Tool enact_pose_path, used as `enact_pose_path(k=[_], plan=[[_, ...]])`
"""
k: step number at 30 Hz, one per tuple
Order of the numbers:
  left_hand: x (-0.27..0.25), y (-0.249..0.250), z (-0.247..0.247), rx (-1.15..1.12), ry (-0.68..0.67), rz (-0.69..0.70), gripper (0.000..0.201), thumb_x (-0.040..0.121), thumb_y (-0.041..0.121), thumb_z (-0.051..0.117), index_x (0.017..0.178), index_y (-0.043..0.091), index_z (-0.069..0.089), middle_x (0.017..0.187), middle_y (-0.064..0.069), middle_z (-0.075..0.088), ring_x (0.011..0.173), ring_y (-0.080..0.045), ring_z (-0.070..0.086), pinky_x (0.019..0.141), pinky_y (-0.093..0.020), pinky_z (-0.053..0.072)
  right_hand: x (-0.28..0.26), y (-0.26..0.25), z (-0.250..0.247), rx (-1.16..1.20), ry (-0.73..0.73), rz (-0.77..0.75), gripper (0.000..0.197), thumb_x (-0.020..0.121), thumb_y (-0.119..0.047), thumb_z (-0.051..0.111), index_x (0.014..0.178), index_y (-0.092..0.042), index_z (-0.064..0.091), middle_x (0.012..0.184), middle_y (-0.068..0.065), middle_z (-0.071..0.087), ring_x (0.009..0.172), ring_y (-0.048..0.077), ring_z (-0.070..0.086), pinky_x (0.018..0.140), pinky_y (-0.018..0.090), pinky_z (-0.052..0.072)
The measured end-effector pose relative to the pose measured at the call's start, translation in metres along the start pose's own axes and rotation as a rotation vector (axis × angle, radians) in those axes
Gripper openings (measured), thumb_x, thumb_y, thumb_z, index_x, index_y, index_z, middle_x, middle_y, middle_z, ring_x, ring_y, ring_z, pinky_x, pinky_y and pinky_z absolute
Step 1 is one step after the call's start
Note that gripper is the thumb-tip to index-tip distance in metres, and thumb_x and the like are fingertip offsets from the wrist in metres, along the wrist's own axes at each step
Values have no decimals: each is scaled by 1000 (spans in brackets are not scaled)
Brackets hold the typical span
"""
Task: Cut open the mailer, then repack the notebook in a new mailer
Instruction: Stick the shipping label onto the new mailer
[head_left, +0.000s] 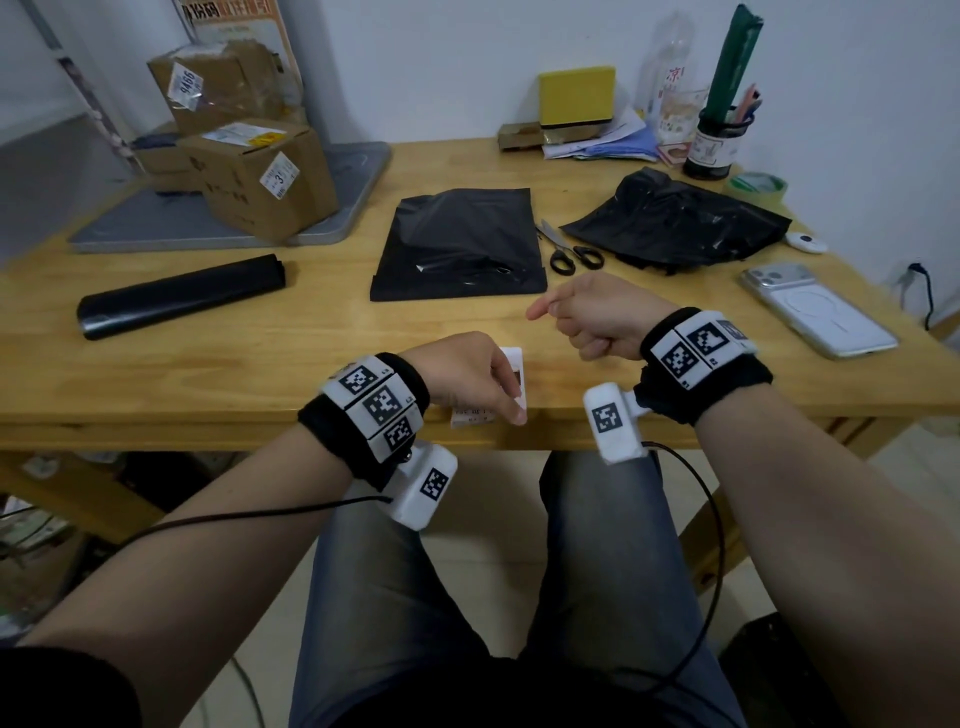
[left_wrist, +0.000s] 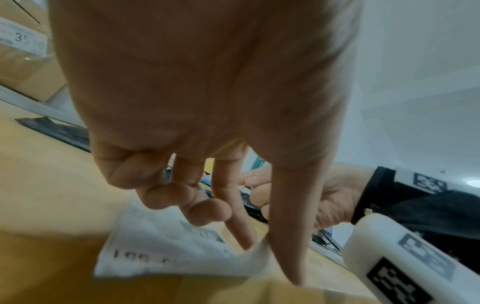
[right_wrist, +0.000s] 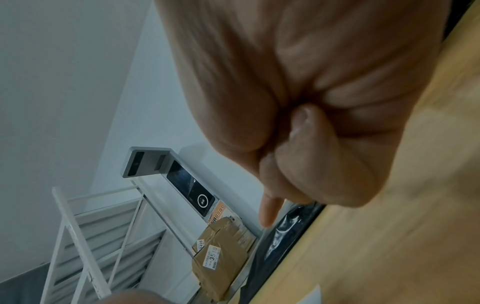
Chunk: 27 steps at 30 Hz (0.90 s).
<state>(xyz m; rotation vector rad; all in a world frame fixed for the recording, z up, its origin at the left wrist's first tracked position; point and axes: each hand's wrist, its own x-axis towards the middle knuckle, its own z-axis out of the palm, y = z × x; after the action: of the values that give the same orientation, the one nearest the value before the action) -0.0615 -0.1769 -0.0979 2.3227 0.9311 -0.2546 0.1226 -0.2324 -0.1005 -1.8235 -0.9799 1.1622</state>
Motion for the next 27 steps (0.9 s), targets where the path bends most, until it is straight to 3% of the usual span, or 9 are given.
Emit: enact_pose_path(k=[5,9,11,15,17,19,22,25,27], plan=[[1,-5,-14,-44,75,-85,18,76,41,81,81,25,75,96,8,69,98,-12,59,82,-30,46,-6,-2,0,-45,-47,-23,25,106,-17,48,112,-5,69,56,-4,31,47,10,22,42,23,19],[0,-6,-33,-166,156,-101,16,77,36,81,82,21,77,101,4,69,99,-15,57,80,-30,42,-6,-6,1,-53,-25,-60,22,104,-19,55,108,-7,72,56,-4,32,47,11,23,43,24,20],[0,-6,-44,-217,190,-113,17,78,36,80,84,20,78,100,0,69,93,-17,57,72,-30,43,-6,-8,1,-45,-5,-94,21,103,-19,57,106,-6,73,57,-3,31,47,11,23,42,24,20],[4,-9,-68,-392,244,-118,17,82,30,76,85,14,75,76,1,58,72,-14,51,64,-29,39,-1,-15,-1,-9,69,-188,21,98,-25,65,98,-7,76,58,0,27,47,14,22,44,25,20],[9,-10,-80,-547,266,-100,21,88,24,70,70,14,64,59,4,48,58,-12,47,59,-28,36,1,-21,-3,-3,110,-227,21,93,-31,72,93,-11,78,58,1,27,49,17,22,46,27,22],[14,-10,-90,-685,279,-102,28,93,22,64,67,18,54,52,6,44,51,-12,47,56,-27,35,3,-28,-5,6,125,-272,20,89,-33,76,92,-13,79,58,1,28,48,17,22,47,29,22],[25,-8,-101,-839,249,-116,15,96,26,59,91,12,57,70,-3,54,59,-17,57,56,-26,47,6,-41,-7,35,111,-336,20,87,-33,79,92,-14,80,55,0,29,46,15,22,46,29,20],[41,-8,-110,-1017,242,-122,35,97,26,55,123,1,55,101,-14,57,70,-25,63,57,-28,57,15,-51,-9,44,88,-372,26,79,-40,85,91,-17,80,55,-2,33,48,16,21,48,30,19],[53,-7,-116,-1165,273,-116,37,99,22,50,131,2,48,104,-18,57,68,-28,65,56,-31,58,26,-56,-10,15,89,-385,33,71,-42,89,91,-18,79,51,-6,37,48,16,22,48,30,19]])
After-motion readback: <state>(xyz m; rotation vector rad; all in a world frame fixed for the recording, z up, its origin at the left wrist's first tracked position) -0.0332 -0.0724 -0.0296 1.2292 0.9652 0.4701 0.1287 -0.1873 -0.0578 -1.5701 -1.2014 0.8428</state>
